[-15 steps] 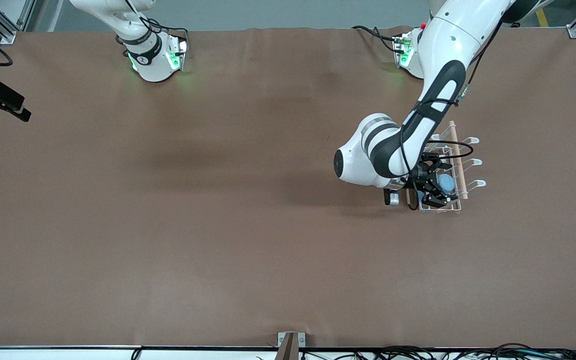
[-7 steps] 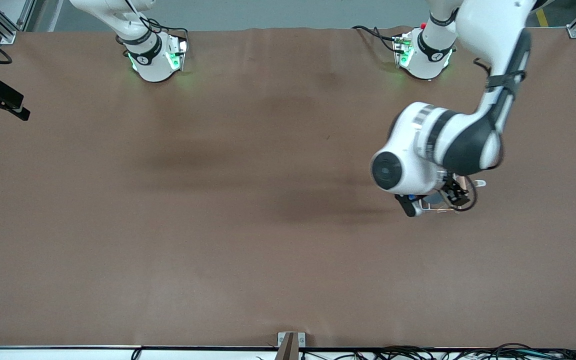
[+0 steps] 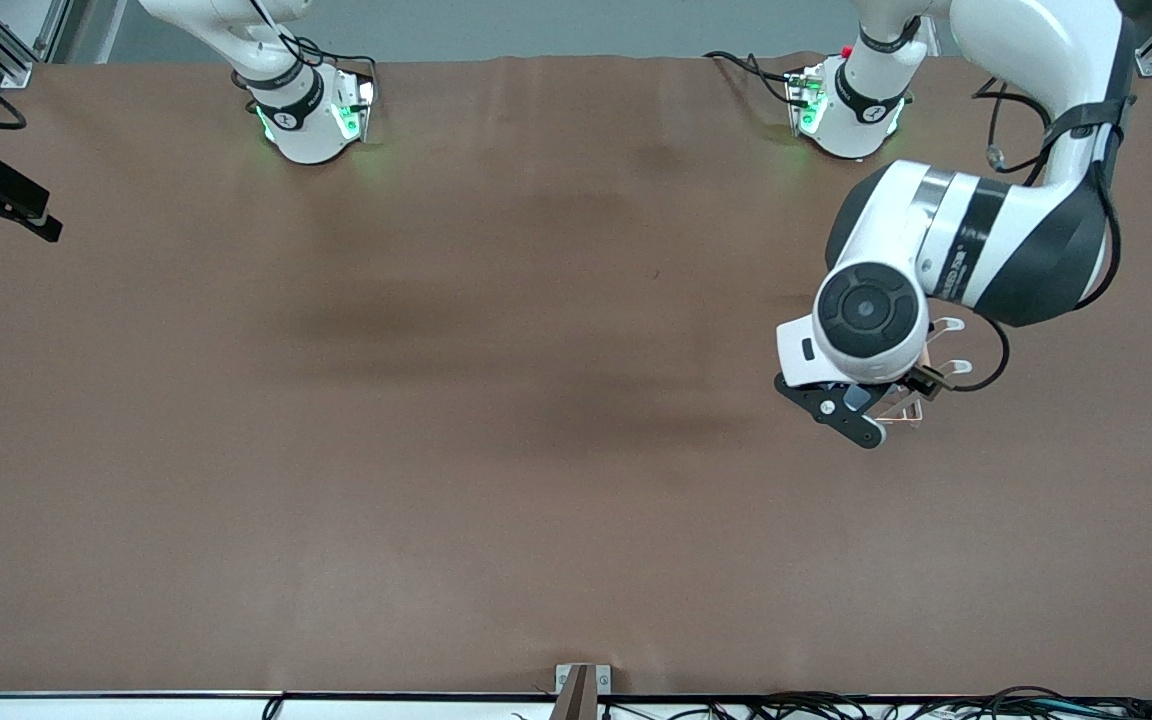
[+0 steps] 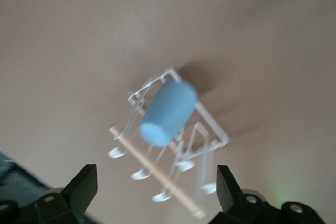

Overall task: Hang cup on cup holder
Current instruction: 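Open the left gripper to release the cup on the hook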

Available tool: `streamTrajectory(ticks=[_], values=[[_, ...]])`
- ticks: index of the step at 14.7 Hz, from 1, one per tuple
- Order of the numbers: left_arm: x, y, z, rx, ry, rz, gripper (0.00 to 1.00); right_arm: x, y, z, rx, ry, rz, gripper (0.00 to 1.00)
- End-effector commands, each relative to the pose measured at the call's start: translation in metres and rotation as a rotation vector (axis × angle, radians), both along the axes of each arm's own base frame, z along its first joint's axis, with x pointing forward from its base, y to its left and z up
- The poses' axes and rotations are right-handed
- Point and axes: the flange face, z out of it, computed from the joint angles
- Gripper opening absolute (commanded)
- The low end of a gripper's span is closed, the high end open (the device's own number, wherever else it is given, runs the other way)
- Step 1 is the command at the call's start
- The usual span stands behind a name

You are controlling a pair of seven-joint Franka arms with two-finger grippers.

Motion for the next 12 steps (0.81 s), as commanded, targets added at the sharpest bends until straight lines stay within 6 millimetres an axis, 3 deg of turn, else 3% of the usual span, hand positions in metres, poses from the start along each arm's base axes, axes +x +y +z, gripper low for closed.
streamTrajectory(ticks=[1, 2, 4, 5, 6, 9, 12], values=[[-0.004, -0.002, 0.045, -0.126, -0.131, 0.230, 1.00, -0.003, 0.001, -0.001, -0.012, -0.008, 0.009, 1.00], [-0.004, 0.004, 0.059, -0.163, -0.164, 0.301, 1.00, -0.003, 0.002, -0.001, -0.012, -0.008, 0.012, 1.00], [-0.002, 0.018, 0.069, -0.203, -0.160, 0.348, 1.00, -0.004, 0.002, 0.000, -0.011, -0.008, 0.012, 1.00], [-0.007, 0.028, 0.092, -0.221, -0.190, 0.370, 1.00, -0.004, 0.002, -0.001, -0.011, -0.007, 0.010, 1.00], [-0.007, 0.045, 0.107, -0.252, -0.201, 0.404, 1.00, -0.004, 0.001, -0.001, -0.011, -0.007, 0.009, 1.00], [0.001, 0.092, 0.117, -0.341, -0.173, 0.505, 1.00, -0.003, 0.002, -0.001, -0.011, -0.008, 0.010, 1.00], [-0.012, 0.126, 0.154, -0.313, -0.262, 0.556, 1.00, -0.003, 0.001, -0.001, -0.011, -0.008, 0.009, 1.00]])
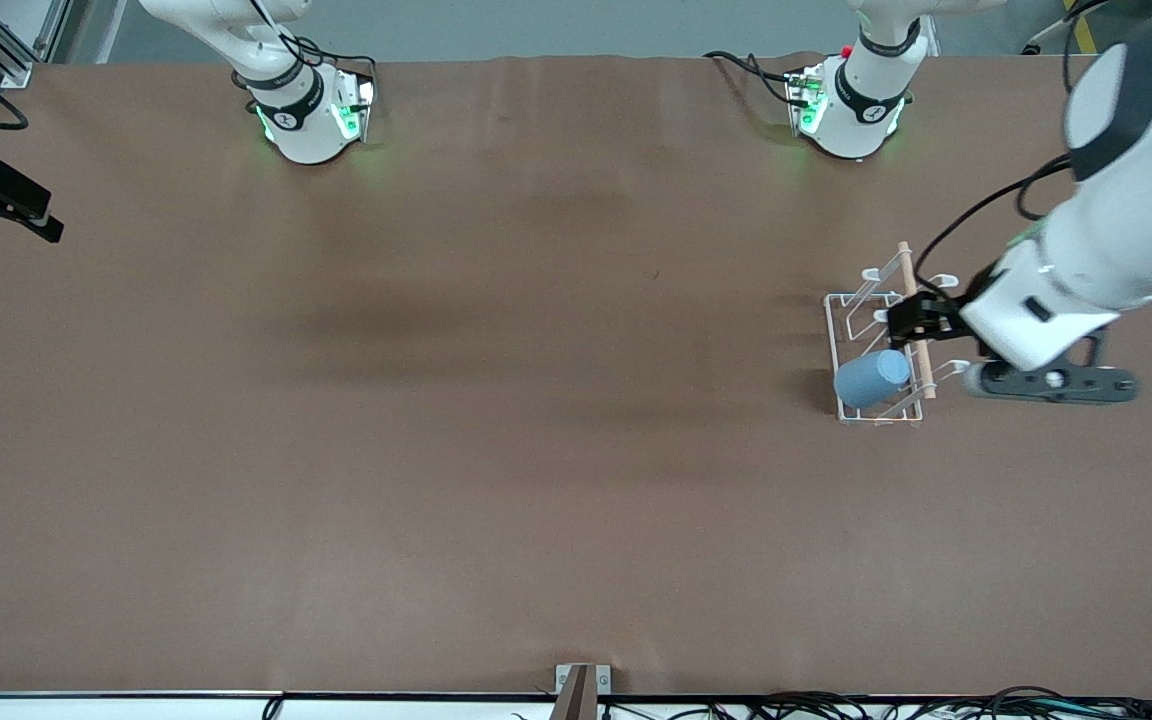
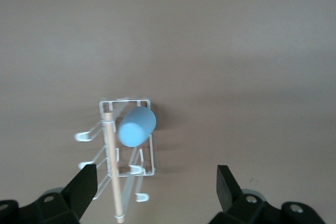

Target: Hang cup on cup holder

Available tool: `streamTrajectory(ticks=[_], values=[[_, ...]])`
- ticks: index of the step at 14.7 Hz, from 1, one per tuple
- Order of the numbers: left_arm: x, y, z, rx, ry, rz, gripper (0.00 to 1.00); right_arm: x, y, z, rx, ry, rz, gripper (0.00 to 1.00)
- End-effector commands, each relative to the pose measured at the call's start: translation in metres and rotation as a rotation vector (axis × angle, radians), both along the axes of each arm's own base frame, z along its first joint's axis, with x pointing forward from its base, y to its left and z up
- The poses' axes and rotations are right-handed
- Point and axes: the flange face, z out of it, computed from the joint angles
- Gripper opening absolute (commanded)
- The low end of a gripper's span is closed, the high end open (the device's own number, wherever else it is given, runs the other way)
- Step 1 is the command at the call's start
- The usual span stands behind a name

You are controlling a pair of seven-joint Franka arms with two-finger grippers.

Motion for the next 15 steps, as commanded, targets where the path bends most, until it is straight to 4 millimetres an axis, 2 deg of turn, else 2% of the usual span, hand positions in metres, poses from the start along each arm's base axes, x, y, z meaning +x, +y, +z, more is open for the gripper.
streamTrajectory(ticks=[1, 4, 7, 9, 15], values=[[-0.022, 0.013, 0.033, 0.010, -0.052, 0.033, 1.00, -0.004, 0.001, 0.000, -0.011, -0.009, 0.010, 1.00], [-0.054, 0.016, 0.060, 0.026, -0.085, 0.026, 1.00, -0.003, 0.003, 0.001, -0.011, -0.013, 0.005, 1.00], [-0.084, 0.021, 0.069, 0.049, -0.089, 0.033, 1.00, -0.003, 0.002, 0.001, -0.009, -0.013, 0.002, 1.00], [-0.099, 0.030, 0.071, 0.048, -0.100, 0.053, 1.00, -0.003, 0.002, 0.001, -0.009, -0.013, 0.001, 1.00], [-0.131, 0.060, 0.050, 0.014, -0.076, 0.076, 1.00, -0.003, 0.003, 0.001, -0.008, -0.013, 0.001, 1.00]])
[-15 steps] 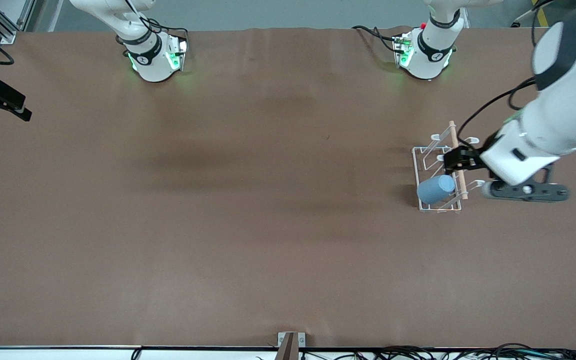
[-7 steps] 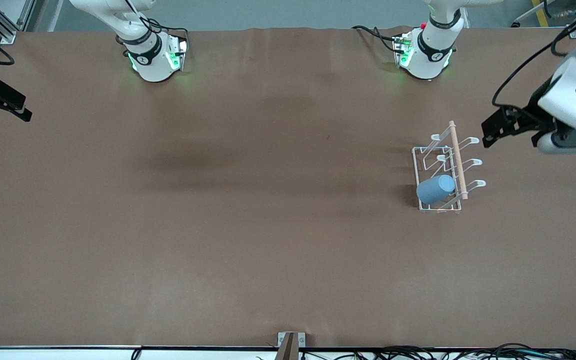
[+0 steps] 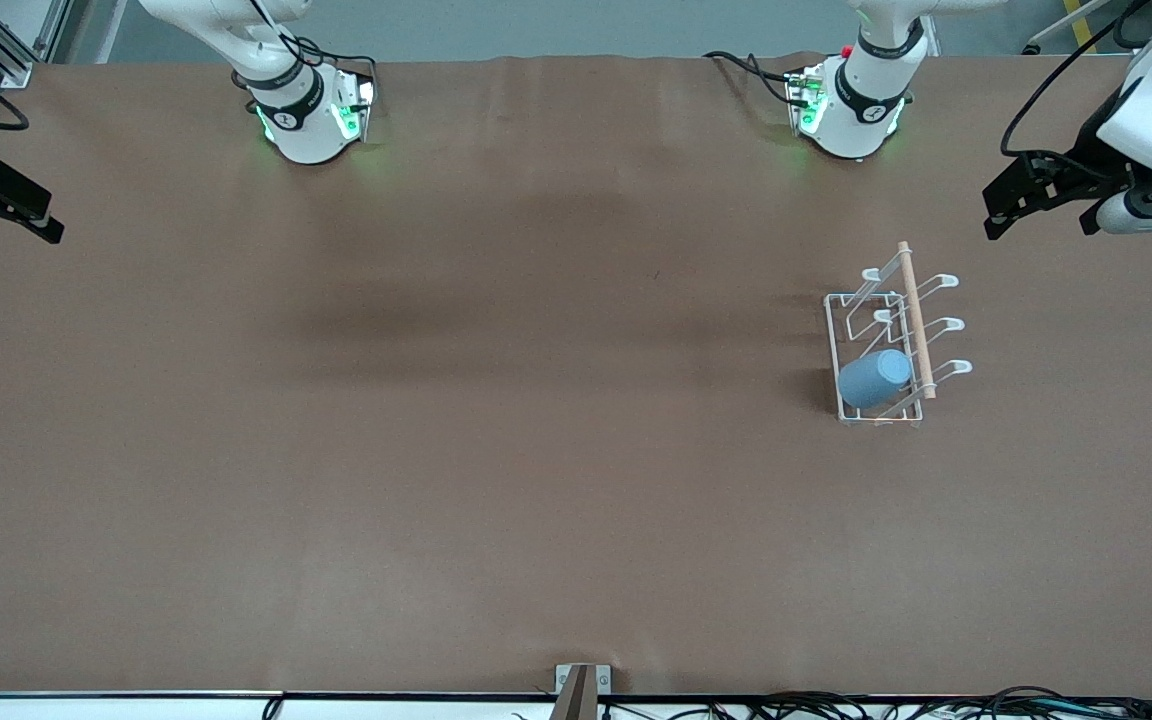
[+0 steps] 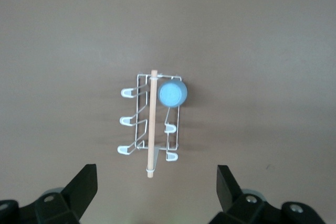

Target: Hang cup on cup holder

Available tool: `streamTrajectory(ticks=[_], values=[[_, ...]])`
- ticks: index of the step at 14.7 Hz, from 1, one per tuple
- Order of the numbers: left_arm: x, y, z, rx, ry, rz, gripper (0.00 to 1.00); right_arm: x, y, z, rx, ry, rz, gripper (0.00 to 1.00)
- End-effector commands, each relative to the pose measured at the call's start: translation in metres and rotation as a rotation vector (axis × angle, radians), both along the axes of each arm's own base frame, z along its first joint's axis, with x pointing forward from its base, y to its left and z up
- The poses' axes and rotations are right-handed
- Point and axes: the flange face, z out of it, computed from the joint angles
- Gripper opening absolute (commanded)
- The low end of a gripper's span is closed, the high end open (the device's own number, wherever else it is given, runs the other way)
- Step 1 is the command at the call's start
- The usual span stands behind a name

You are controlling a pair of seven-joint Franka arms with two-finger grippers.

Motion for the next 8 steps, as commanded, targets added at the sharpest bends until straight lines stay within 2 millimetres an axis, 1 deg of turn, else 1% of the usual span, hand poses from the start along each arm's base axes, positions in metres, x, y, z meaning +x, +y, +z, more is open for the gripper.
streamTrajectory(ticks=[1, 8], values=[[-0.0202, 0.0064, -0.0071, -0.016, -0.008, 0.000, 1.00, -0.0041, 0.0016, 0.0006, -0.008, -0.008, -0.001, 1.00], [-0.0187, 0.0046, -0.0057, -0.005, -0.007, 0.003, 1.00, -0.0037, 0.0018, -0.0004, -0.006, -0.005, -0.001, 1.00]])
